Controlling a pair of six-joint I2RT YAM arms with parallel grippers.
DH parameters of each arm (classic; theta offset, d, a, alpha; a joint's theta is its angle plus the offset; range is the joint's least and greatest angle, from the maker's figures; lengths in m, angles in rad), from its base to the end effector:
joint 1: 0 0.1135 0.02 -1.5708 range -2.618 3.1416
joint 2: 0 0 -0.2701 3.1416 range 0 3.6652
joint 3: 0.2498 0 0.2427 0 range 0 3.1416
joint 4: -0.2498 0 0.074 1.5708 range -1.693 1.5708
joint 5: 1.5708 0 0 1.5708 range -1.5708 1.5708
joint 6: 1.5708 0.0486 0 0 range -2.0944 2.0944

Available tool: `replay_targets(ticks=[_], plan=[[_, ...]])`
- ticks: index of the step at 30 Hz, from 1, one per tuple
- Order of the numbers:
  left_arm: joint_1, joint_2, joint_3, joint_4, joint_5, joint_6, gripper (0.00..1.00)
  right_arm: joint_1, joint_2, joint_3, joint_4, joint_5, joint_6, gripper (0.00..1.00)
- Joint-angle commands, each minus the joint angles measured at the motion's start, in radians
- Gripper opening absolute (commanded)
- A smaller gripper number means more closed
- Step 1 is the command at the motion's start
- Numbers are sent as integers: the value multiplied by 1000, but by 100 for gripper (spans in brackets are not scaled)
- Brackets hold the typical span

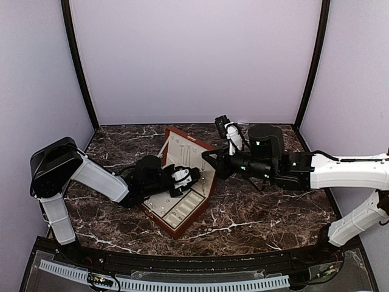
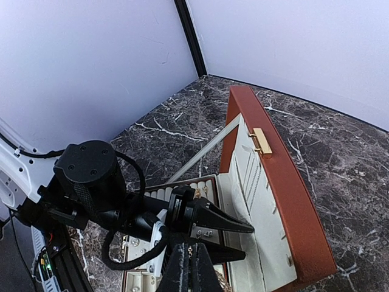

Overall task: Organize the mixed jewelry
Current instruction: Open the compartment pouch of the jewelry box.

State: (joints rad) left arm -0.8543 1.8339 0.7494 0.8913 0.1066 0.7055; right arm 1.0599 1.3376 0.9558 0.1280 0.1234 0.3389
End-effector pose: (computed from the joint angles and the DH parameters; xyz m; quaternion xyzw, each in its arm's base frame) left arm 0.2412 -0.2849 0.1710 0.5662 0.5243 -0.0882 0.6299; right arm 0.1600 0.2731 0.3137 -0.2431 0.7520 0.3559 0.4988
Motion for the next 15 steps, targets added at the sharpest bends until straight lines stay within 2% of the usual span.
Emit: replay_targets(ticks=[1, 15], plan=[[3, 14, 10, 15, -58, 44, 34, -3, 4, 27, 49, -11, 10, 0], [-14, 52, 7, -16, -118, 79, 19, -4, 5, 25, 55, -13, 13, 0]])
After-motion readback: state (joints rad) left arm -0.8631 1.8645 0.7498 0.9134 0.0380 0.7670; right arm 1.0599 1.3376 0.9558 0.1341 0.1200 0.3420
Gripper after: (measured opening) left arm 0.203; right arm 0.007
